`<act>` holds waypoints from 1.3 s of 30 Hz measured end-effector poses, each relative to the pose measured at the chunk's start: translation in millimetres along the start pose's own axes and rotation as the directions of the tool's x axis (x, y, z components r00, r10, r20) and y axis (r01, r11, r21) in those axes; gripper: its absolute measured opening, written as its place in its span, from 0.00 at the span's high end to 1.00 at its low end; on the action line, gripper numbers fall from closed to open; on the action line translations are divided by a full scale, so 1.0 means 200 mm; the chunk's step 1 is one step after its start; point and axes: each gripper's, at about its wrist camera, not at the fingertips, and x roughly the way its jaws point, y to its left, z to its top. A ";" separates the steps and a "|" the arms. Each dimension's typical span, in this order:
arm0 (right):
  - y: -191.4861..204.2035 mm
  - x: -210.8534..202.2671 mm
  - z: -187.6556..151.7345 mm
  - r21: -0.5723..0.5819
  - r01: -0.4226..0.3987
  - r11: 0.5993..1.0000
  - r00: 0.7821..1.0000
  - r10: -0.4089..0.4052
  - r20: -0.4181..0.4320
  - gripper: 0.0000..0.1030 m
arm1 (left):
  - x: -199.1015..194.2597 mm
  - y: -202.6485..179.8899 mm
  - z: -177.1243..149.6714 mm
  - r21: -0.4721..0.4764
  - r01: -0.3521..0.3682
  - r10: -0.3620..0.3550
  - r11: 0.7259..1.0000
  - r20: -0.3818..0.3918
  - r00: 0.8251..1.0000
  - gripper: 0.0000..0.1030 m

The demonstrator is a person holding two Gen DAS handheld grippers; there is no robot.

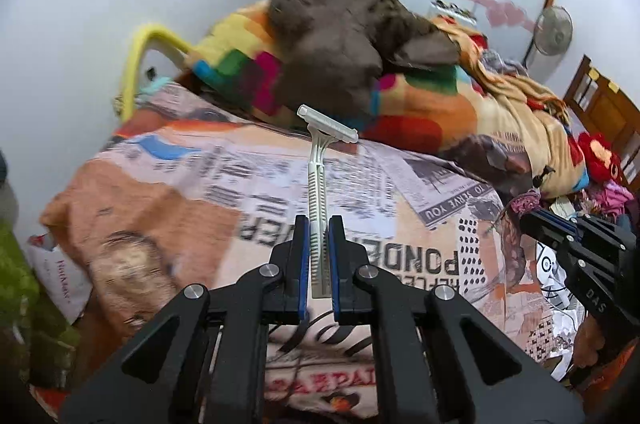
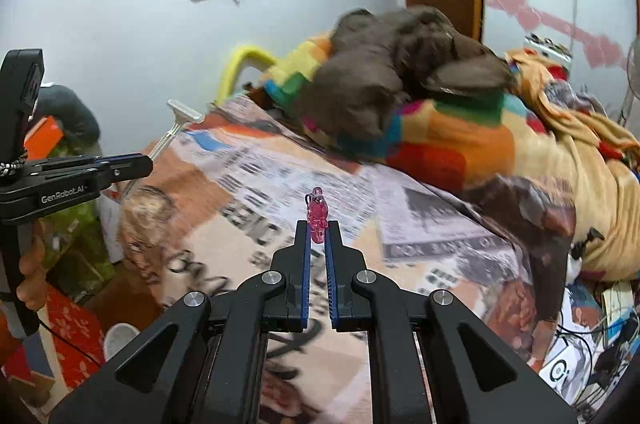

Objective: Collect trash
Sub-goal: 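Carry the razor and pink piece with both tools over the white bin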

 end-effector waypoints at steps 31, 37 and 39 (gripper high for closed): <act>1.71 -0.12 -0.11 -0.323 -0.430 0.843 0.901 0.425 -0.089 0.94 | -1.33 1.23 -0.87 -0.295 -0.249 0.293 0.923 0.116 0.949 0.93; 1.94 -0.02 -0.24 -0.356 -0.479 0.803 0.878 0.439 -0.191 0.94 | -1.31 1.43 -1.13 -0.364 -0.281 0.318 0.888 0.045 0.947 0.93; 2.00 0.03 -0.28 -0.363 -0.494 0.790 0.869 0.439 -0.227 0.94 | -1.27 1.49 -1.22 -0.382 -0.298 0.325 0.875 0.008 0.946 0.93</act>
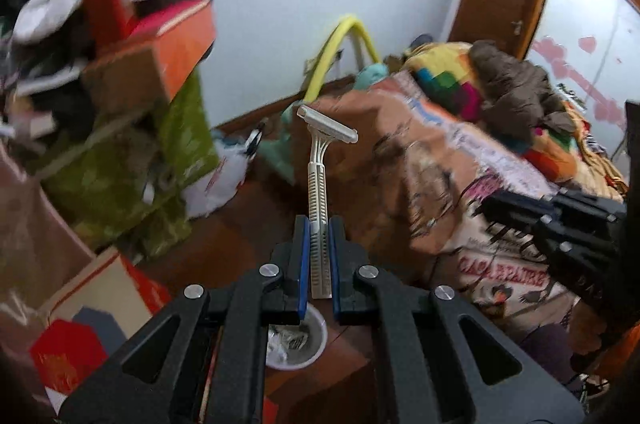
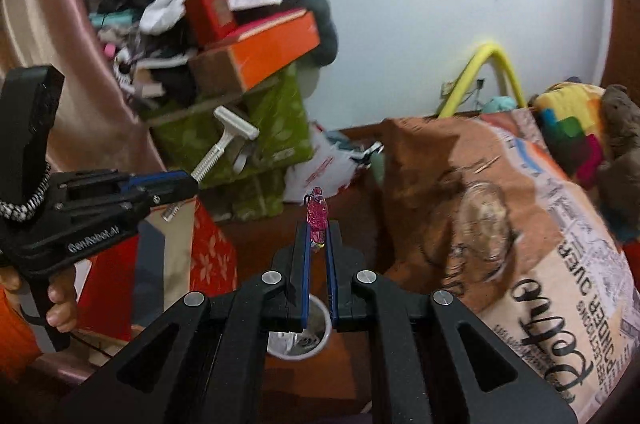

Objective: Collect trash
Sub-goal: 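Carry the razor and pink piece with both tools over the white bin, then open the right tool over the bin while the left tool releases the razor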

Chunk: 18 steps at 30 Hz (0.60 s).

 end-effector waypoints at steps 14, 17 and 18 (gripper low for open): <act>0.10 0.47 -0.22 0.014 -0.064 0.998 0.967 0.065 -0.248 0.94 | 0.48 0.25 -0.52 -0.133 -0.045 0.012 0.990 -0.246 0.969 0.93; 0.10 0.57 -0.27 0.038 -0.076 0.996 0.950 0.084 -0.301 0.94 | 0.60 0.28 -0.64 -0.165 -0.051 -0.002 0.985 -0.310 0.951 0.93; 0.10 0.61 -0.29 0.045 -0.080 0.996 0.944 0.090 -0.319 0.94 | 0.63 0.29 -0.67 -0.176 -0.053 -0.008 0.983 -0.327 0.945 0.93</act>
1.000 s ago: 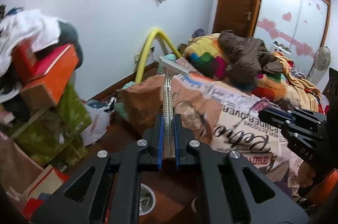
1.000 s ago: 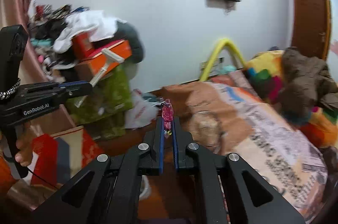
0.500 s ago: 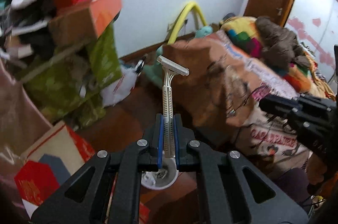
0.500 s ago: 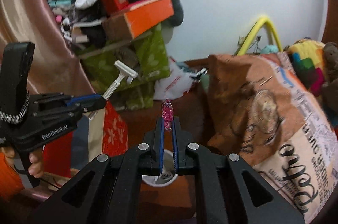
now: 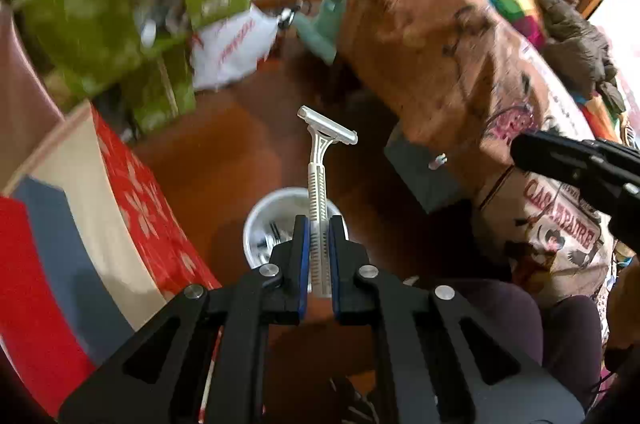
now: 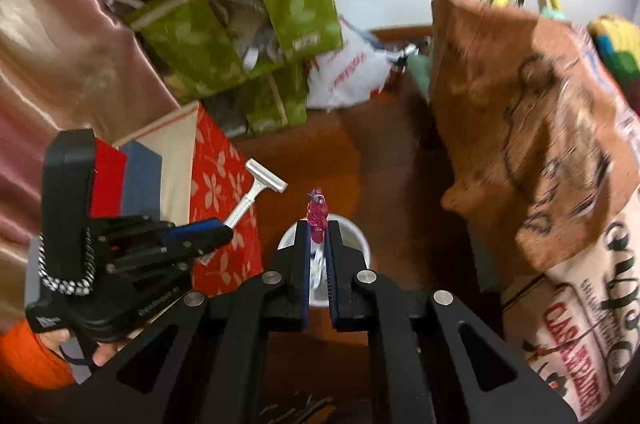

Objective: Collect trash
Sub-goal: 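Open the right tool over the bin while the left tool releases the razor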

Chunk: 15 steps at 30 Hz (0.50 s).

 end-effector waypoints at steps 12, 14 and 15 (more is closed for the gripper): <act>0.04 0.31 -0.01 -0.023 -0.023 0.999 0.991 0.020 -0.131 0.94 | 0.34 0.10 -0.08 -0.092 0.014 -0.027 0.996 -0.137 0.990 0.93; 0.04 0.31 0.00 -0.024 -0.037 0.999 0.991 0.033 -0.133 0.94 | 0.36 0.10 -0.06 -0.107 0.024 -0.038 0.994 -0.130 0.991 0.93; 0.04 0.32 0.01 -0.020 -0.048 0.999 0.990 0.044 -0.134 0.94 | 0.36 0.11 -0.05 -0.110 0.029 -0.043 0.994 -0.129 0.991 0.93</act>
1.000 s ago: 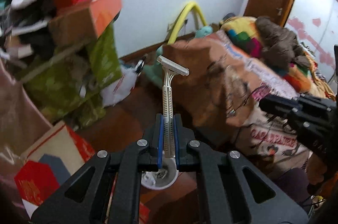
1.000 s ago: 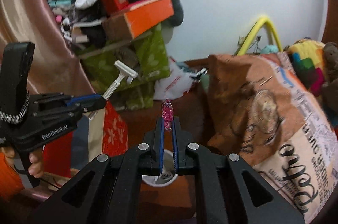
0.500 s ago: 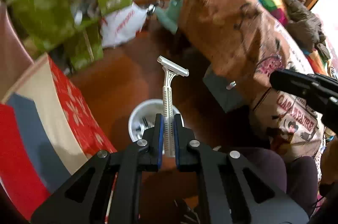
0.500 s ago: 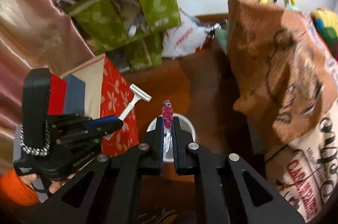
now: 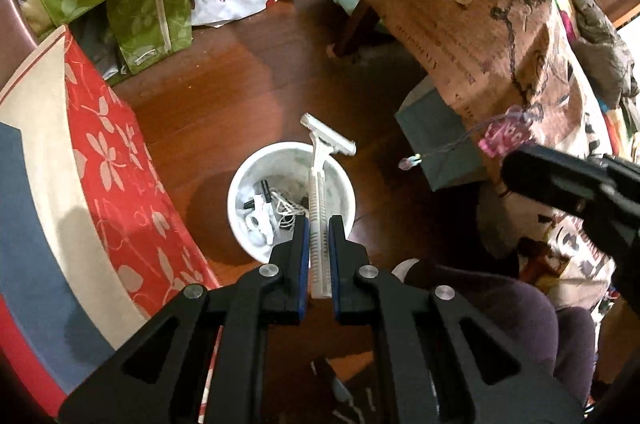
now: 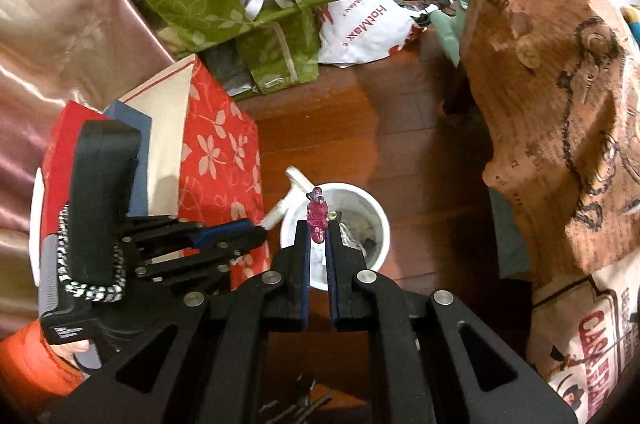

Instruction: Collect trash

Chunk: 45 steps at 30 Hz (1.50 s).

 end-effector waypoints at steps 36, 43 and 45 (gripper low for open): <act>0.09 -1.65 -0.74 0.328 0.211 0.921 0.681 -0.380 0.627 0.63 | -1.45 -0.83 -0.38 0.393 0.025 -0.235 0.919 0.498 0.834 0.72; 0.25 -1.86 -0.96 0.446 0.282 0.850 0.538 -0.524 0.660 0.63 | -1.80 -1.01 -0.64 0.533 -0.006 -0.354 0.846 0.569 0.742 0.56; 0.28 -1.87 -1.01 0.471 0.294 0.831 0.522 -0.553 0.650 0.63 | -1.88 -1.04 -0.71 0.562 -0.010 -0.385 0.827 0.579 0.719 0.47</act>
